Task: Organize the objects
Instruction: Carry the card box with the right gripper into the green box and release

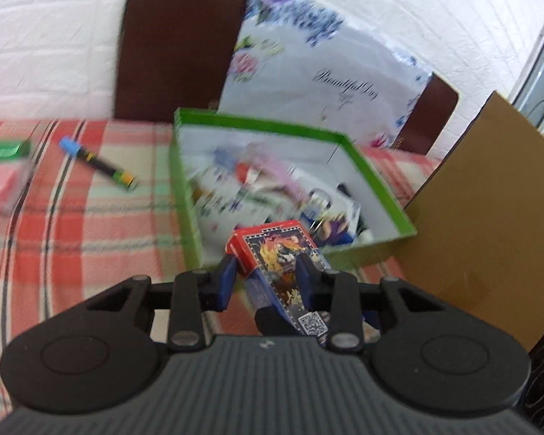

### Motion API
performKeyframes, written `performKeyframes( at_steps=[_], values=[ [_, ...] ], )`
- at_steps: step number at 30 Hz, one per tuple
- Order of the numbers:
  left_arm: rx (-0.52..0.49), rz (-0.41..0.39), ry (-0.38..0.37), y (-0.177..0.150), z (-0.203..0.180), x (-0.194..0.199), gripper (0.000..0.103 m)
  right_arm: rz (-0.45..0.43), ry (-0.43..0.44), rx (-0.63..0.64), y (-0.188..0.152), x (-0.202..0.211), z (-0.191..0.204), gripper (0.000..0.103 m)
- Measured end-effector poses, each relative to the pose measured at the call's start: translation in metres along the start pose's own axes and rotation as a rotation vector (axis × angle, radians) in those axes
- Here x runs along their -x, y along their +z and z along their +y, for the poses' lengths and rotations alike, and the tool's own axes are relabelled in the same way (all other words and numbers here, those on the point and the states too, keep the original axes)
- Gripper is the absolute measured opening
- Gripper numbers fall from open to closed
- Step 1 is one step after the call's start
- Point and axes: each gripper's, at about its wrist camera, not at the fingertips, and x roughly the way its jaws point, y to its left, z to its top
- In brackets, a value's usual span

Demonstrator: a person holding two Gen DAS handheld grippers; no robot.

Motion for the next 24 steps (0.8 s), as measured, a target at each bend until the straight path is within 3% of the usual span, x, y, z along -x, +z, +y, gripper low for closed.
performKeyframes(
  at_steps=[6,8,9,11,13,15,16,19,24],
  values=[
    [-0.047,-0.036,-0.039,0.036,-0.030,-0.047,0.038,-0.067,-0.140,0.034,0.020,-0.035,-0.036,0.061],
    [-0.080,-0.039,-0.052,0.045,-0.041,-0.070,0.046,-0.074,-0.208,0.029,0.023,-0.055,-0.051,0.061],
    [-0.096,-0.041,-0.033,0.047,-0.045,-0.082,0.058,-0.076,-0.258,0.038,0.024,-0.068,-0.058,0.062],
    [-0.110,-0.048,0.065,0.049,-0.049,-0.102,0.062,-0.034,-0.334,0.048,0.025,-0.096,-0.075,0.071],
    [-0.108,-0.034,0.099,0.046,-0.046,-0.111,0.064,-0.017,-0.325,-0.013,0.027,-0.100,-0.089,0.072],
    [-0.113,-0.060,0.071,0.041,-0.043,-0.104,0.064,-0.039,-0.305,-0.042,0.023,-0.091,-0.093,0.073],
    [-0.145,-0.073,0.091,0.038,-0.046,-0.099,0.064,-0.050,-0.305,-0.042,0.019,-0.088,-0.091,0.078],
    [-0.222,-0.095,0.148,0.028,-0.052,-0.091,0.065,-0.056,-0.294,-0.048,0.012,-0.074,-0.083,0.079],
    [-0.211,-0.083,0.148,0.014,-0.053,-0.071,0.065,-0.062,-0.286,-0.059,0.006,-0.048,-0.070,0.080]
  ],
)
